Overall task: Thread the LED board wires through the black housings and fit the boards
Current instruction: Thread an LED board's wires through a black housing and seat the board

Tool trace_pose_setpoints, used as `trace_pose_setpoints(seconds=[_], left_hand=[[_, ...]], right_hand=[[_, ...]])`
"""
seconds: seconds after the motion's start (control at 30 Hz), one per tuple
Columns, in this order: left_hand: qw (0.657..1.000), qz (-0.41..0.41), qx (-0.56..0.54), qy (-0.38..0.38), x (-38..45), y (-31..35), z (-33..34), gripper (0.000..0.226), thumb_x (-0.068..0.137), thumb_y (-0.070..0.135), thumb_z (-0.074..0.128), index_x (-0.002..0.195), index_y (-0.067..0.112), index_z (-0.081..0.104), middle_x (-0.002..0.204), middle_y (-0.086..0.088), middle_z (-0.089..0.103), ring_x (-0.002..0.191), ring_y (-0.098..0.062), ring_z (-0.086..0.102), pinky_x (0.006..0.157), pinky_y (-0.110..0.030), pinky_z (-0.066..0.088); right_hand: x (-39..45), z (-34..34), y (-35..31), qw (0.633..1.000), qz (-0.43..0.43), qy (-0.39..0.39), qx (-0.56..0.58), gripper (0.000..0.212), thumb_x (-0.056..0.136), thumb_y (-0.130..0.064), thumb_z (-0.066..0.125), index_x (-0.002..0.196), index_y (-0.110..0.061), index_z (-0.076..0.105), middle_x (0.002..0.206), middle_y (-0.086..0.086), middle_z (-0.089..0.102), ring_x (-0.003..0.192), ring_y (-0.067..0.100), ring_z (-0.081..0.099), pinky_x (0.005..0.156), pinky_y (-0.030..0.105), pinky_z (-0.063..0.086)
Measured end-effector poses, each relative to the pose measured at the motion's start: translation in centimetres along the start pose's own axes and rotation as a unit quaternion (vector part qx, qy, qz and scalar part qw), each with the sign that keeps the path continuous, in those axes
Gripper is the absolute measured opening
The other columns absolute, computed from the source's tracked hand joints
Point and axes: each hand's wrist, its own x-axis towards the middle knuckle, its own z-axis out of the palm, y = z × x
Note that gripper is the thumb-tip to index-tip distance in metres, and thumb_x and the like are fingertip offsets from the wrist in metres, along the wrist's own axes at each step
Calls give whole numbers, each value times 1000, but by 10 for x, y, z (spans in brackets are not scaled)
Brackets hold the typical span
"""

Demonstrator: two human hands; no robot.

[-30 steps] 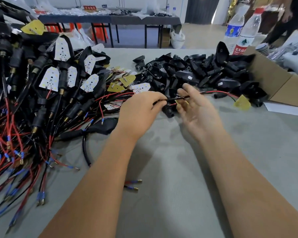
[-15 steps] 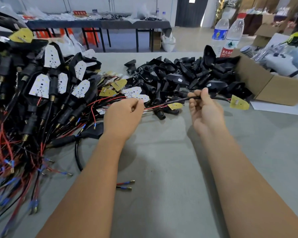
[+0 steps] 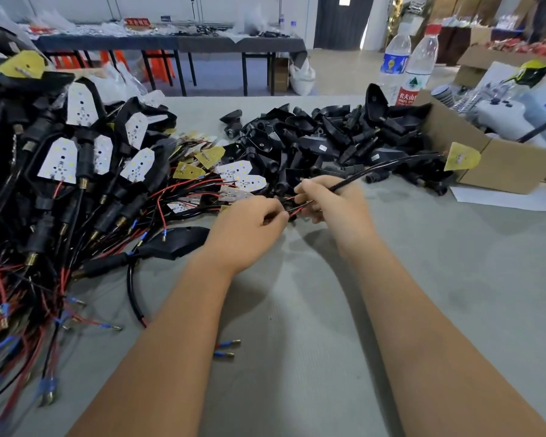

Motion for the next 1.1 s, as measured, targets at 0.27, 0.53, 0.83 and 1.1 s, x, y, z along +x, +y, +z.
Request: trace_pose_setpoints(seconds=[0.27,0.53,0.83,1.1], left_hand=[[1000,5,-25,-2,5,-3,4,26,97,29,50,81,12,62,82,2,53,85,-19,51,77,-41,42],[966,-76,-241,56,4,-6,2,29,101,27,45,89,18,70,81,2,72,78,-14,64,73,-32,47],[829,-178,-529,39,5,4,-9,23,101,33,48,117,20,57,89,-7,73,68,-21,67,57,-28,56],[860,-169,-482,4,5,-4,-12,46,94,22,64,137,16,50,109,-11,71,83,-23,70,81,-39,57]], right_hand=[[12,23,3,990,-11,-15,-137,20,79,-31,55,73,-35,73,87,-5,73,98,25,65,98,49,45],[6,20,0,999,45,6,15,30,85,-40,53,86,-24,79,88,-5,74,94,19,69,90,42,53],[-17,22,-6,978,54,-100,173,39,92,-28,47,70,-7,71,88,-6,72,67,11,63,50,21,45],[-10,17,-1,996,-7,-85,18,45,96,-24,49,57,-17,71,81,-1,73,81,12,67,90,40,50]])
